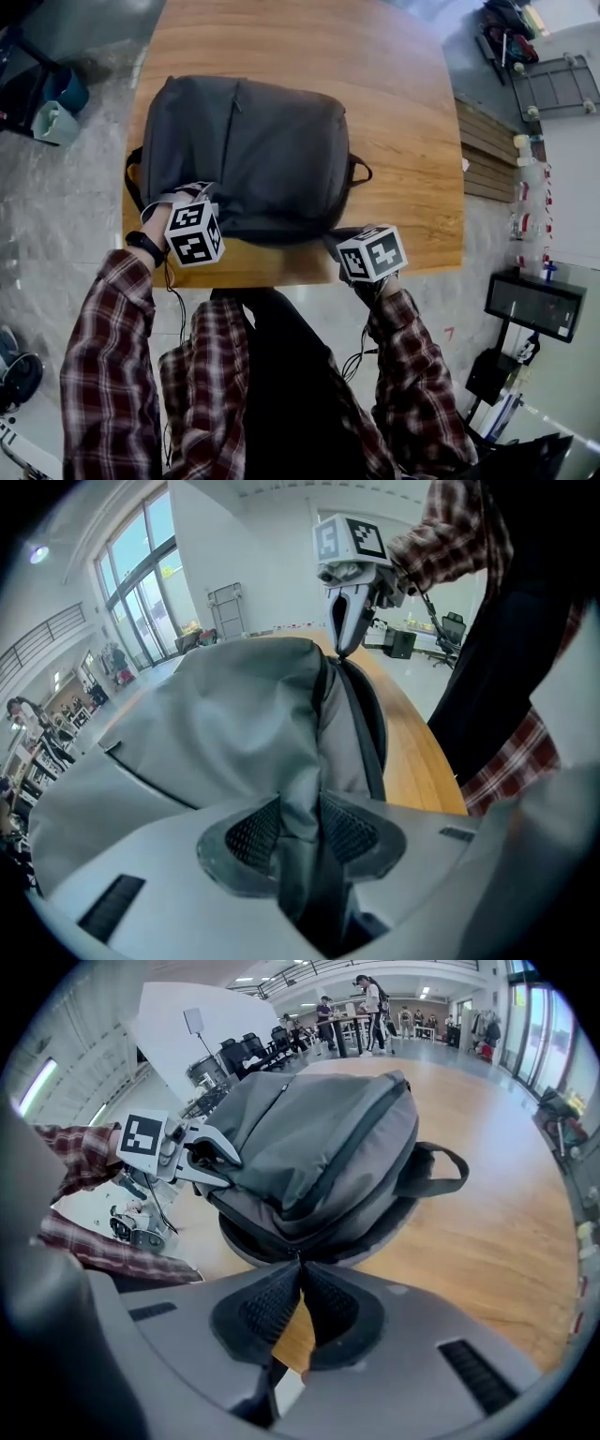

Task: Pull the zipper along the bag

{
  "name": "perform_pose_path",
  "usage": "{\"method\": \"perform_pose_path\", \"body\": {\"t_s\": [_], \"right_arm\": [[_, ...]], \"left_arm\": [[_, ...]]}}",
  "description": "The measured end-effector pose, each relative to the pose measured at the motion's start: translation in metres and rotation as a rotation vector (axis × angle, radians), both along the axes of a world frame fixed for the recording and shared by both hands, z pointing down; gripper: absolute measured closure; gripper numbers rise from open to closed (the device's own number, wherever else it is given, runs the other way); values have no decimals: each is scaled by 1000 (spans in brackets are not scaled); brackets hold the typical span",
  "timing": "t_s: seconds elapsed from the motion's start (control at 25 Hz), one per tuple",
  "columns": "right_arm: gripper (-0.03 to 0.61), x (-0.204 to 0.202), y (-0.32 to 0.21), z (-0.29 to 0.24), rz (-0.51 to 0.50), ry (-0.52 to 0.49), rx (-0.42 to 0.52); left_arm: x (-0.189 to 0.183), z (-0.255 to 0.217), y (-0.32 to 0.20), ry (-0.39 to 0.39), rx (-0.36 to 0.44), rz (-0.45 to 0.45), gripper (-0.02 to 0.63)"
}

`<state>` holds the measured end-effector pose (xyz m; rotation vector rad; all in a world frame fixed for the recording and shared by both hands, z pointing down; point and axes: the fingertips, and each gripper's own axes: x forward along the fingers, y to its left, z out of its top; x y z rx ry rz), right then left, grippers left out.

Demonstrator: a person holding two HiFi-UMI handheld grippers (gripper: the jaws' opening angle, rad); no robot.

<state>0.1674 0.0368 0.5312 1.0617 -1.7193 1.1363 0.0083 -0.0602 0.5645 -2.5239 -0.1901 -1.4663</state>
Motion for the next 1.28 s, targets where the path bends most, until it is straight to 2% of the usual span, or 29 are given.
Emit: {"method": "perform_pose_path", "body": {"t_s": [0.24, 0.32, 0.4, 0.48, 0.52, 0.56, 0.64, 0.76, 0.84, 0.92, 0.96, 1.12, 1.2, 1.28], "right_arm": [[560, -23, 13, 5, 62, -157, -36], [560, -40, 17, 5, 77, -217, -46], [560, -65, 18, 6, 90, -284, -54], [560, -94, 15, 7, 100, -342, -53], [560, -109, 11, 7, 104, -366, -50], [560, -124, 8, 7, 108, -389, -48], [560, -155, -1, 8, 121, -435, -43], [560, -196, -16, 6, 161, -497, -4], [559, -220, -25, 3, 161, -520, 42], [560, -239, -30, 2, 122, -514, 80], [560, -243, -30, 3, 91, -493, 91], [560, -239, -33, 11, -65, -314, 100], [561, -228, -32, 14, -126, -233, 96], [561, -215, -31, 14, -139, -223, 76]], "left_arm": [[-5, -14, -4, -65, -62, -59, 474], [-14, -26, -10, -86, -27, -70, 471], [-29, -35, -18, -119, 42, -108, 471], [-48, -46, -33, -141, 104, -203, 472], [-58, -52, -40, -144, 107, -267, 472], [-66, -59, -44, -144, 86, -335, 472], [-75, -67, -39, -134, -17, -454, 471], [-70, -60, -4, -136, -232, -532, 472], [-77, -44, 13, -172, -269, -568, 472], [-88, -28, 22, -197, -254, -605, 472], [-91, -21, 24, -185, -243, -622, 480], [-97, 3, 26, -101, -229, -648, 489], [-97, 10, 26, -114, -223, -631, 489], [-94, 11, 26, -127, -216, -595, 489]]}}
